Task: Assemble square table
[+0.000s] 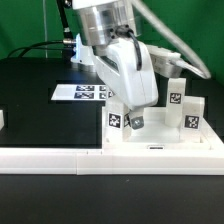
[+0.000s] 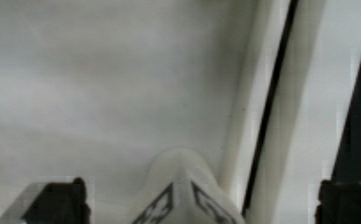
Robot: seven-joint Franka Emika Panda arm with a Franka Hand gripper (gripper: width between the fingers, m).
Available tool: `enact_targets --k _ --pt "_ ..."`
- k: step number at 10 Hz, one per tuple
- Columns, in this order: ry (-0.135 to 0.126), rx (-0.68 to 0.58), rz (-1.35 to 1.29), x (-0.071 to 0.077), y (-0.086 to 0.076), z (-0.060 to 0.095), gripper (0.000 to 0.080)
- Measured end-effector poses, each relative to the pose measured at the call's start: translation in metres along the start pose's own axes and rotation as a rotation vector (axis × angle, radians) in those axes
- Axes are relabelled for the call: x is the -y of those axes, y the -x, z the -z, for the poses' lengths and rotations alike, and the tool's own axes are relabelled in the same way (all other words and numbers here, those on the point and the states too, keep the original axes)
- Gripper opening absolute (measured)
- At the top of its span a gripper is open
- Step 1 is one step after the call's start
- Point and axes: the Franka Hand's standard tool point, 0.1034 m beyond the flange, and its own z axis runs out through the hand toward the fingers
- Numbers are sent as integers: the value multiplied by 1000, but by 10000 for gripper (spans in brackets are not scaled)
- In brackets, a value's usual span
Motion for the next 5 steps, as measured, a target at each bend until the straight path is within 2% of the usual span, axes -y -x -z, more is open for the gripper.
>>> enact_targets --k 3,4,5 --pt "12 -10 215 -1 -2 -1 649" --pt "48 -39 416 -2 -4 1 649" --pt "65 -66 572 0 -4 0 649"
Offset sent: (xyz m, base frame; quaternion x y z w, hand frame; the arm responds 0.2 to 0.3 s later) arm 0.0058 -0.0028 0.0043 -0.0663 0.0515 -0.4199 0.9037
